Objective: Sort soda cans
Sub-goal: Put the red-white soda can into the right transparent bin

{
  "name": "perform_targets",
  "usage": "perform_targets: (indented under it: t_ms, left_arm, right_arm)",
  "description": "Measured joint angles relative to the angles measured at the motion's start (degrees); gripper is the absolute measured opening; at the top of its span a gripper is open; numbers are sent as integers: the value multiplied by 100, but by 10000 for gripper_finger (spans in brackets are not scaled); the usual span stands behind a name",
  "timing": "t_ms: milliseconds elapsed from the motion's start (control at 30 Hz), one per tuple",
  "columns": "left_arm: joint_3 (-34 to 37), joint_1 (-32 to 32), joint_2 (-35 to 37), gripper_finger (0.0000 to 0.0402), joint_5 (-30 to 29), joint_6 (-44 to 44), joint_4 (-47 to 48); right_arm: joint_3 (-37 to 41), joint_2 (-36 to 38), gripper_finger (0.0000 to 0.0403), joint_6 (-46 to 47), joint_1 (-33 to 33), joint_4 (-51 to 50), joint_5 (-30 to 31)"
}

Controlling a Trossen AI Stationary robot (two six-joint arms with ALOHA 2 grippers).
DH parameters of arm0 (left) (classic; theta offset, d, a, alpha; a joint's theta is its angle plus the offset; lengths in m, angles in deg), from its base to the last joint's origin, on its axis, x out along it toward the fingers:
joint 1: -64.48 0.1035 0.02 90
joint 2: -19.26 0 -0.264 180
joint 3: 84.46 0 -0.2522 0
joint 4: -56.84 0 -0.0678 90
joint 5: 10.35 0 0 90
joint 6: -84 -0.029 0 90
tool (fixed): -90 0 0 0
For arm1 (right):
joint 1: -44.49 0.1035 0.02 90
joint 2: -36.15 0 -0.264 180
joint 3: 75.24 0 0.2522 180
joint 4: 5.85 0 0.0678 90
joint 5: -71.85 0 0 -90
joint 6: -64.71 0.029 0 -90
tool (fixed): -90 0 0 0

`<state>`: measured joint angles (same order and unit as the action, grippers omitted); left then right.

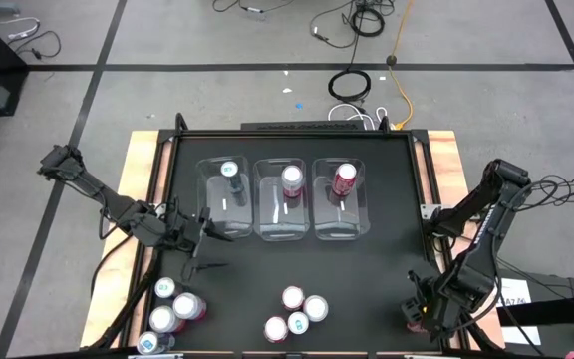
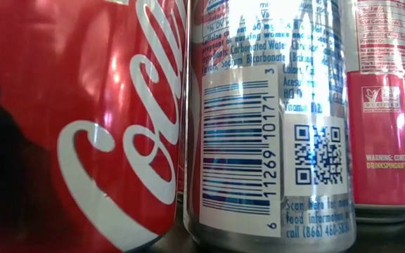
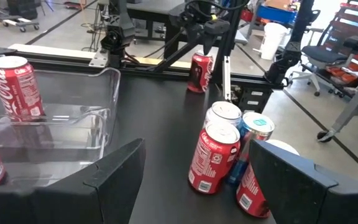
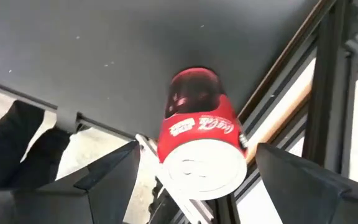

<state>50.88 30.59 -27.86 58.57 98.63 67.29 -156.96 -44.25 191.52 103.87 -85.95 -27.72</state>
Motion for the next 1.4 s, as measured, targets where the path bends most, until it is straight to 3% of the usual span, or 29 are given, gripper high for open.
perform_targets:
  t_ms: [400, 900, 1267, 1400]
  left_arm:
    - [0, 0, 0, 295, -1, 7, -2]
    - [0, 0, 0, 295, -3, 11, -22]
    - [0, 2, 0, 295, -29, 9, -27]
    - [0, 1, 0, 295, -29, 9, -25]
  right_arm:
    - [0, -59, 313, -234, 4, 126, -8]
    - [0, -435, 313, -257, 246, 503, -433]
    - [107, -750, 313, -300, 328, 797, -430]
    - [116, -752, 313, -205, 339, 769, -179]
